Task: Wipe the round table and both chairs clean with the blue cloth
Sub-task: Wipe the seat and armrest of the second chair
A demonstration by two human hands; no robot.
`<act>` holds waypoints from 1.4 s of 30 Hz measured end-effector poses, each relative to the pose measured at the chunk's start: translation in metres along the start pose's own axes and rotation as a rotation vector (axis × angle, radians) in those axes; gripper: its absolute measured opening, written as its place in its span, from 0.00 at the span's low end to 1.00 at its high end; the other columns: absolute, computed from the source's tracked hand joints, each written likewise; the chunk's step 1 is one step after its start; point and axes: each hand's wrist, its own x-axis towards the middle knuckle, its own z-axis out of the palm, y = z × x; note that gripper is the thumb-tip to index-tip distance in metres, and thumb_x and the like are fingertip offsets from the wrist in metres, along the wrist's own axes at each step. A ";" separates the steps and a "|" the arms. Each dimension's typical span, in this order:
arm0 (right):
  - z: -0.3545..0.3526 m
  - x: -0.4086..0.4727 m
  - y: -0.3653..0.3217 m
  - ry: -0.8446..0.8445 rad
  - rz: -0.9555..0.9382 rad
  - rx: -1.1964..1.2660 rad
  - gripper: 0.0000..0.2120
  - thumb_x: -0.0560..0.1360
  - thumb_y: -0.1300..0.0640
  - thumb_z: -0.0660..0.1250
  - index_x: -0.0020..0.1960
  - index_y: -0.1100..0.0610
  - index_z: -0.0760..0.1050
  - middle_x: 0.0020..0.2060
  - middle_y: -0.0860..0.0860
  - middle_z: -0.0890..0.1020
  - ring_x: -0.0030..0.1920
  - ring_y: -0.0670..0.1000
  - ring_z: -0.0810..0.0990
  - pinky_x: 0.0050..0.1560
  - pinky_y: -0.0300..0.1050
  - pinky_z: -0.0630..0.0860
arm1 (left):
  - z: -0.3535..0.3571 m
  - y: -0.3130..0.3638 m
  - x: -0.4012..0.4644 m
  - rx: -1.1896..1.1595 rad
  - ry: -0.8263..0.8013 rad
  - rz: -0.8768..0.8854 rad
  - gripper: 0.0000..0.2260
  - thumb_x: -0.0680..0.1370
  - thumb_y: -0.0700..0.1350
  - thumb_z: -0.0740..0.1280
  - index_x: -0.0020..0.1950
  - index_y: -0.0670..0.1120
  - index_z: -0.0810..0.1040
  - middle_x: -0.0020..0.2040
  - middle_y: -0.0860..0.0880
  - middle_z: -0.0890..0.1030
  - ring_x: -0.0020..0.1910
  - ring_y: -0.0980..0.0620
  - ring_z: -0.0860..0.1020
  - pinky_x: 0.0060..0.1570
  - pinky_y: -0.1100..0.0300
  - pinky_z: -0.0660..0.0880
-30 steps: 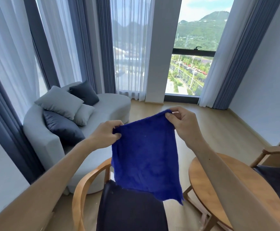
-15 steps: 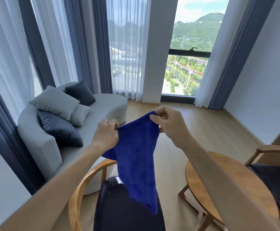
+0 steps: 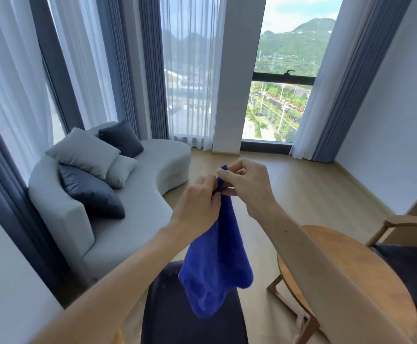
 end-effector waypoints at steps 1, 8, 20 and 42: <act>-0.002 0.000 -0.001 0.002 -0.003 -0.006 0.07 0.72 0.62 0.73 0.43 0.65 0.78 0.38 0.60 0.83 0.38 0.57 0.85 0.43 0.54 0.83 | -0.003 -0.002 0.002 -0.044 -0.037 0.010 0.06 0.78 0.37 0.62 0.43 0.47 0.69 0.40 0.52 0.74 0.36 0.55 0.74 0.37 0.69 0.70; -0.017 0.002 0.006 -0.173 0.034 0.069 0.09 0.74 0.61 0.71 0.50 0.64 0.76 0.43 0.59 0.83 0.42 0.52 0.83 0.45 0.45 0.82 | -0.021 -0.017 0.015 -0.543 -0.288 -0.198 0.06 0.80 0.37 0.63 0.49 0.46 0.78 0.45 0.44 0.84 0.48 0.46 0.82 0.51 0.49 0.80; -0.039 0.009 -0.001 -0.439 -0.165 -0.624 0.13 0.70 0.70 0.63 0.44 0.53 0.79 0.33 0.45 0.79 0.34 0.42 0.76 0.35 0.33 0.70 | -0.063 -0.044 0.044 -0.088 -0.440 -0.194 0.08 0.75 0.43 0.63 0.39 0.55 0.75 0.33 0.56 0.75 0.35 0.57 0.71 0.40 0.58 0.67; -0.008 0.003 0.006 -0.531 -0.306 -0.455 0.17 0.77 0.69 0.59 0.46 0.52 0.81 0.40 0.42 0.79 0.43 0.43 0.79 0.44 0.38 0.77 | -0.077 -0.040 0.053 0.132 -0.384 -0.204 0.16 0.72 0.32 0.57 0.41 0.46 0.81 0.28 0.57 0.81 0.34 0.56 0.81 0.39 0.69 0.77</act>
